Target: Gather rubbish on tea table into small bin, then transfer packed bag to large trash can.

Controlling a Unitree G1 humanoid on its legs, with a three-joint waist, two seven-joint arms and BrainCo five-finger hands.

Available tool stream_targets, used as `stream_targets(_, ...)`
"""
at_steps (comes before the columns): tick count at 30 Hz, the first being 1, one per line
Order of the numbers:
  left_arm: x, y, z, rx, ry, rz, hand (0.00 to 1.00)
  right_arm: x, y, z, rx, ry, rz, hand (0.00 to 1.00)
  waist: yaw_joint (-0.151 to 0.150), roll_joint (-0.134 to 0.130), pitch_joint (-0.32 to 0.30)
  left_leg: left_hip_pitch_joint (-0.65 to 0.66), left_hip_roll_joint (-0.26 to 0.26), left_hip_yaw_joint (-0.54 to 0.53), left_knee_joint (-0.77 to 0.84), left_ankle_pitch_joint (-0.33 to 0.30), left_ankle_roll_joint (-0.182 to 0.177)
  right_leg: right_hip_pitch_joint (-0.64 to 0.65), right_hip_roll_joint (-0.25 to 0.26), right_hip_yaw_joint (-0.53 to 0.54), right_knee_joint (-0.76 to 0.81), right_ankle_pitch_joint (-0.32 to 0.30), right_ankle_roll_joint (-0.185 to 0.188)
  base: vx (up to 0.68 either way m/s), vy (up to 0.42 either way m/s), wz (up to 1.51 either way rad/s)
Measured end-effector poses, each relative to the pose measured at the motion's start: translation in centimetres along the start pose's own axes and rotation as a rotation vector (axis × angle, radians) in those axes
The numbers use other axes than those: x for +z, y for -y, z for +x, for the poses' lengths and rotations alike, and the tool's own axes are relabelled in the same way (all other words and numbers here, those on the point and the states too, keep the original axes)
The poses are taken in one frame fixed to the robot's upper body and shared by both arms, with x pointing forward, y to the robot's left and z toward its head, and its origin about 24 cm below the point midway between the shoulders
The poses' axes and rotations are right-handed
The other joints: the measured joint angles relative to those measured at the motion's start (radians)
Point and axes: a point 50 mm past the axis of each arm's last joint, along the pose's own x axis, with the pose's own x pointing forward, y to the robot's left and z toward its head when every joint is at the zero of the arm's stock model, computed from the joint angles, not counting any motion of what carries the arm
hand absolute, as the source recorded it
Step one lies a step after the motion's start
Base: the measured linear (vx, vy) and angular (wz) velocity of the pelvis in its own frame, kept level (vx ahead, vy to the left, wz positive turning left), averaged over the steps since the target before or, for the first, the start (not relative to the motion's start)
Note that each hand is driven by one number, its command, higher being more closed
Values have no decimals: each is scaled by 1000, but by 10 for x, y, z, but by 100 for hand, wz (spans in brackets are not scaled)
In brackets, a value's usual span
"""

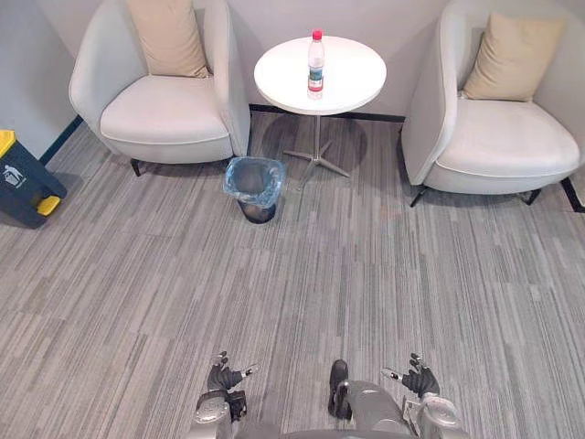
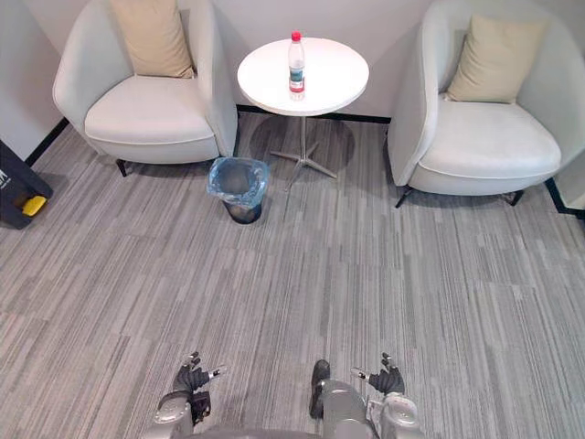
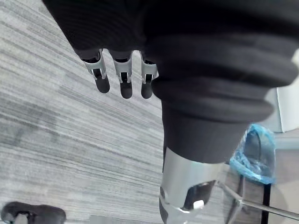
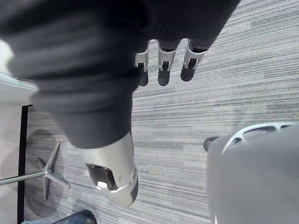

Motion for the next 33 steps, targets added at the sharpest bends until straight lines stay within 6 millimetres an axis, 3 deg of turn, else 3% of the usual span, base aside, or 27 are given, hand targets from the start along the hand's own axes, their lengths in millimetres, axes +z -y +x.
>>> stream_targets(2,5,2,1,-6,20,-4,0,7,-1,3,2,18,7,0,8,-3,4,-91,-30,57,-140,-23,38,57,-2,21,-44,-3,4,369,-111,-29)
stream_targets(3,9,3,2,-9,32,-6,0,12,1,4,-9,31,19,0,22,-1,12,-116,-72,62,-292,-23,37,81,-8,43,-65,-4,7,338,-11,-45)
stream_targets(4,10,4,2,-10,35,-6,0,13,4,5,-17,34,21,0,29,-6,16,-120,-94,58,-378,-20,33,89,-12,53,-74,-7,12,347,48,-48)
stream_targets(6,10,6,2,-16,35,-3,0,16,6,6,-28,43,27,0,44,5,20,-122,-169,26,-714,32,-23,136,-26,81,-111,-32,41,358,118,-34)
stream_targets(7,11,7,2,-20,36,0,0,16,8,6,-31,41,24,0,50,16,21,-117,-174,15,-776,53,-19,147,-22,93,-113,-41,46,400,200,-30)
stream_targets(8,7,6,1,-16,27,0,0,13,11,5,-39,33,18,0,52,34,17,-110,-172,4,-840,98,-1,163,-15,105,-110,-73,64,359,209,-30)
stream_targets(9,4,3,0,-9,17,2,0,11,10,4,-35,24,16,0,51,37,13,-101,-181,8,-813,156,43,177,-26,123,-80,-120,79,440,248,-29)
stream_targets(10,3,2,0,-6,14,4,0,10,8,4,-29,22,13,0,52,31,11,-101,-192,9,-790,160,55,177,-40,128,-52,-150,89,404,191,-27)
stream_targets(11,1,-1,-1,-1,9,8,0,7,5,3,-21,12,9,0,52,3,2,-99,-216,28,-747,147,83,161,-79,141,32,-218,107,345,123,-26)
stream_targets(12,0,-4,0,5,7,14,0,1,6,2,-20,-6,5,0,55,-14,-7,-95,-228,46,-739,135,98,138,-98,155,95,-247,121,450,146,-36)
stream_targets(13,-2,-6,0,9,-10,16,0,2,5,2,-17,-5,0,0,58,-26,-15,-75,-249,70,-741,105,118,66,-129,173,273,-273,158,464,165,-33)
stream_targets(15,-3,-6,0,6,-12,23,0,4,4,3,-13,-2,-7,0,50,-31,-13,2,-274,86,-776,71,138,-27,-179,167,527,-222,247,475,178,-26)
stream_targets(16,-4,-5,0,-2,-13,37,0,1,4,2,-10,-8,-13,0,50,-31,-12,72,-289,90,-797,56,154,-62,-220,129,675,-208,255,490,139,-12)
stream_targets(17,-6,-5,-1,-9,-21,56,0,-4,6,0,-4,-21,-23,0,46,-29,-11,143,-294,88,-816,40,168,-79,-243,82,760,-234,218,475,117,3)
stream_targets(19,-5,-6,0,-9,-20,62,0,-4,5,0,8,-20,-40,0,24,-26,-11,223,-289,70,-864,33,169,-126,-246,13,751,-266,172,451,53,27)
stream_targets(22,-2,-6,2,-6,-14,58,0,5,-1,3,30,3,-58,0,6,-6,0,294,-236,45,-890,33,169,-258,-199,-31,488,-259,154,529,-56,26)
stream_targets(23,-2,-6,2,-5,-17,53,0,4,-2,4,32,0,-60,0,-4,-2,2,318,-222,37,-903,33,169,-270,-181,-13,405,-223,151,454,-160,39)
stream_targets(24,-5,-8,1,0,-24,56,0,3,-2,3,33,-6,-63,0,-6,-7,3,345,-220,35,-910,26,145,-273,-168,17,284,-148,154,464,-200,43)
stream_targets(25,-5,-14,1,12,-23,65,0,-4,-1,2,31,-27,-64,0,-5,-39,-1,365,-231,21,-907,-5,94,-270,-166,56,175,-30,142,388,-201,42)
stream_targets(26,-6,-16,1,16,-26,67,0,-8,-1,0,29,-41,-59,0,-5,-57,0,378,-240,3,-905,-29,66,-275,-172,79,169,68,137,379,-230,45)
stream_targets(27,-10,-14,1,15,-50,64,0,-1,3,3,24,-21,-69,0,-6,-30,1,388,-208,-25,-904,-51,50,-289,-156,68,232,56,102,372,-272,40)
stream_targets(30,-12,-8,0,-12,-54,51,0,1,5,4,25,-17,-70,0,-5,-10,-3,308,-159,-73,-746,-56,38,-255,-125,15,191,-13,91,313,-273,40)
stream_targets(31,-12,-5,0,-11,-57,28,0,-4,4,2,25,-33,-61,0,-6,2,3,235,-131,-91,-573,-50,17,-199,-101,-12,140,-14,90,330,-328,46)
stream_targets(32,-15,-4,-2,-6,-63,0,0,-7,3,1,27,-38,-54,0,-1,13,5,164,-88,-94,-391,-19,-34,-137,-70,-24,97,-22,72,280,-235,37)
stream_targets(33,-15,-5,-2,-1,-60,-5,0,-7,2,1,29,-34,-54,0,2,17,5,133,-64,-89,-310,-15,-45,-107,-56,-28,78,-29,61,279,-196,17)
